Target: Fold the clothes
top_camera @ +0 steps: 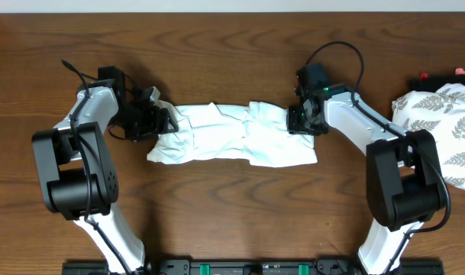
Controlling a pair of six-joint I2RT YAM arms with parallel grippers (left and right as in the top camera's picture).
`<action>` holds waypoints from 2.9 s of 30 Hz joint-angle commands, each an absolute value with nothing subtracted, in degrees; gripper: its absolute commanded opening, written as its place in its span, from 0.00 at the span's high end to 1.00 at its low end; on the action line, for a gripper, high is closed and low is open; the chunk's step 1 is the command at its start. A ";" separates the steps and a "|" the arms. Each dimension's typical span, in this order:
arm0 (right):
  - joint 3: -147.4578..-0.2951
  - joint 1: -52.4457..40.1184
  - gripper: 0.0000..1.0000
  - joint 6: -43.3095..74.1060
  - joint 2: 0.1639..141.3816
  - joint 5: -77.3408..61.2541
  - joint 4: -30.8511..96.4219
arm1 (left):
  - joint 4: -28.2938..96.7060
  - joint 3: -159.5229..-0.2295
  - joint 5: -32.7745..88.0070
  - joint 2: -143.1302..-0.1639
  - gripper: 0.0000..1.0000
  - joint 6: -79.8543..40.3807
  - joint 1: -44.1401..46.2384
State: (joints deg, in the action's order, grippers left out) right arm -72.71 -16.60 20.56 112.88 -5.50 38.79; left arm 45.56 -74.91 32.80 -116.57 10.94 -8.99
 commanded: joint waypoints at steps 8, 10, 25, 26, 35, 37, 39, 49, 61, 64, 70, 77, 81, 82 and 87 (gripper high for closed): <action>-70.39 -17.10 0.65 20.78 118.26 -3.86 38.13 | 47.31 -72.10 27.44 -121.21 0.60 11.75 -8.27; -70.39 -17.10 0.65 20.75 118.26 -3.86 38.15 | 47.27 -72.10 27.51 -121.21 0.63 11.75 -7.88; -70.39 -17.10 0.65 20.75 118.26 -3.88 38.17 | 46.65 -72.12 28.25 -121.21 0.94 11.75 -5.34; -70.39 -17.10 0.65 20.75 118.26 -3.88 38.17 | 46.65 -72.12 28.25 -121.19 0.94 11.73 -5.34; -70.41 -17.17 0.65 20.69 118.17 -4.71 38.52 | 46.44 -73.10 27.86 -118.30 0.94 10.00 -7.31; -70.67 -17.23 0.64 20.25 117.56 -6.50 38.54 | 46.15 -73.10 27.14 -116.81 0.94 10.02 -7.88; -71.11 -17.23 0.62 20.01 115.98 -7.92 38.54 | 45.80 -73.10 25.50 -115.63 0.94 9.98 -8.29; -72.86 -17.15 0.53 16.36 99.85 -8.62 38.61 | 43.79 -73.10 13.47 -112.36 0.94 4.97 -9.37; -72.86 -9.80 0.55 16.19 89.73 -8.38 45.10 | 38.39 -73.10 -1.63 -103.26 0.94 1.19 -14.57; -72.86 -7.62 0.56 15.44 89.34 -8.36 47.29 | 37.04 -73.10 -5.54 -101.47 0.94 0.32 -15.75; -72.86 -5.28 0.57 14.04 89.34 -8.36 49.74 | 34.37 -73.21 -12.64 -97.97 0.94 0.32 -16.29; -72.86 -4.34 0.58 14.02 89.34 -8.36 50.59 | 34.48 -73.54 -14.61 -92.66 0.94 0.32 -15.07; -72.86 -4.34 0.58 14.02 89.34 -8.38 51.44 | 34.87 -73.54 -14.63 -89.38 0.94 0.40 -10.94; -72.86 -4.32 0.58 14.02 89.34 -8.38 51.64 | 35.29 -73.54 -14.63 -88.60 0.94 1.17 -9.17; -72.86 -4.29 0.58 14.04 89.34 -8.38 52.34 | 38.61 -73.52 -17.65 -87.74 0.94 2.92 0.54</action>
State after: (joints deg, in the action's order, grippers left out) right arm -72.60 -4.99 14.81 90.83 -8.34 52.12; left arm 37.54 -73.52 -15.03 -88.42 1.91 -3.29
